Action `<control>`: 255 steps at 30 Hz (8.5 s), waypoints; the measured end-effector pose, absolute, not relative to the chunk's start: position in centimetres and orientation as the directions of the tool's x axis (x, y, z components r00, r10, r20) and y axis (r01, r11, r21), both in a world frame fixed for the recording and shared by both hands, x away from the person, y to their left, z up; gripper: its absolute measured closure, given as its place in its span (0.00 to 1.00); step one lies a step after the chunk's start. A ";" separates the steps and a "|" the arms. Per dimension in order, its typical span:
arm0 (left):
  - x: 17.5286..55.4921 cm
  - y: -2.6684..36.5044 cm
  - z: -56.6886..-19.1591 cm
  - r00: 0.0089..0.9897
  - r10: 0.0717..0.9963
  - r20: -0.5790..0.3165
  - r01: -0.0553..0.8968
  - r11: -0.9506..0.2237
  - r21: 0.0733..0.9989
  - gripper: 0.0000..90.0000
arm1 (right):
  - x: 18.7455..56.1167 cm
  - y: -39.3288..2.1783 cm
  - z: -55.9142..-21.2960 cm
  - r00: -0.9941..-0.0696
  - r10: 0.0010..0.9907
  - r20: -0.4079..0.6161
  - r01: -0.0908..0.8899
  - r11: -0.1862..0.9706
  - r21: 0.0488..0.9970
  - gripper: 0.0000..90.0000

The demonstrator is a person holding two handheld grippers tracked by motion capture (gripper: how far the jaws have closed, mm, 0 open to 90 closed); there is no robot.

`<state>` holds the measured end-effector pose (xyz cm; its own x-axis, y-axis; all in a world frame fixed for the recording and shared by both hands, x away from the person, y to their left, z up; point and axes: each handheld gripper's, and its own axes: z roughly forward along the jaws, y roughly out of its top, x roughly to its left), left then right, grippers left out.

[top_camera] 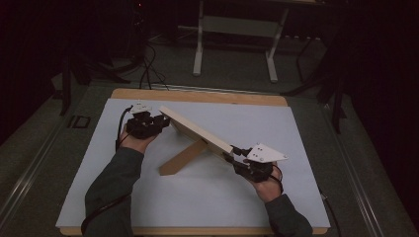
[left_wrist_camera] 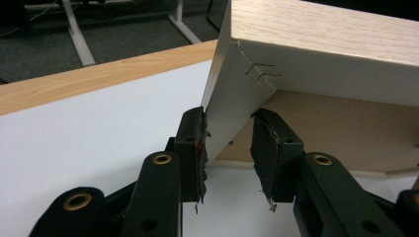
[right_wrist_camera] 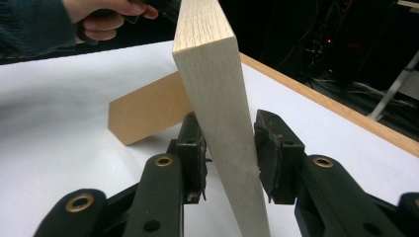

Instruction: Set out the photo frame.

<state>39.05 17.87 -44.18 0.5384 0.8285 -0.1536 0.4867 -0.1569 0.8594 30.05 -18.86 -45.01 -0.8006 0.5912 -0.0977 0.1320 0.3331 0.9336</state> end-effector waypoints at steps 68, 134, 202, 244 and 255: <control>41.3 14.5 -43.4 0.611 0.771 -0.177 0.515 -0.219 0.829 0.75 | 30.4 -7.5 -45.0 -0.822 0.558 -0.114 0.120 0.366 0.923 0.65; 39.6 10.8 -37.3 0.419 0.872 -0.254 0.699 -0.131 0.703 0.42 | 29.7 -16.2 -46.3 -0.757 0.652 -0.030 0.205 0.280 0.938 0.65; 42.1 10.1 -36.9 0.679 0.718 -0.152 0.612 -0.439 0.658 0.73 | 30.0 -17.9 -45.8 -0.735 0.678 -0.015 0.205 0.243 0.948 0.64; 31.6 15.1 -38.4 0.552 0.800 -0.237 0.506 -0.096 0.857 0.44 | 33.2 -19.6 -44.9 -0.699 0.715 -0.002 0.236 0.234 0.943 0.64; 30.5 14.7 -41.2 0.534 0.812 -0.237 0.514 -0.089 0.853 0.60 | 35.5 -19.8 -44.6 -0.691 0.722 -0.017 0.244 0.256 0.935 0.63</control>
<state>30.54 14.72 -41.21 0.5342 0.8115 -0.2369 0.5140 -0.0893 0.8531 35.45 -19.84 -44.63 -0.6913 0.7224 -0.0174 0.2441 0.2561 0.9353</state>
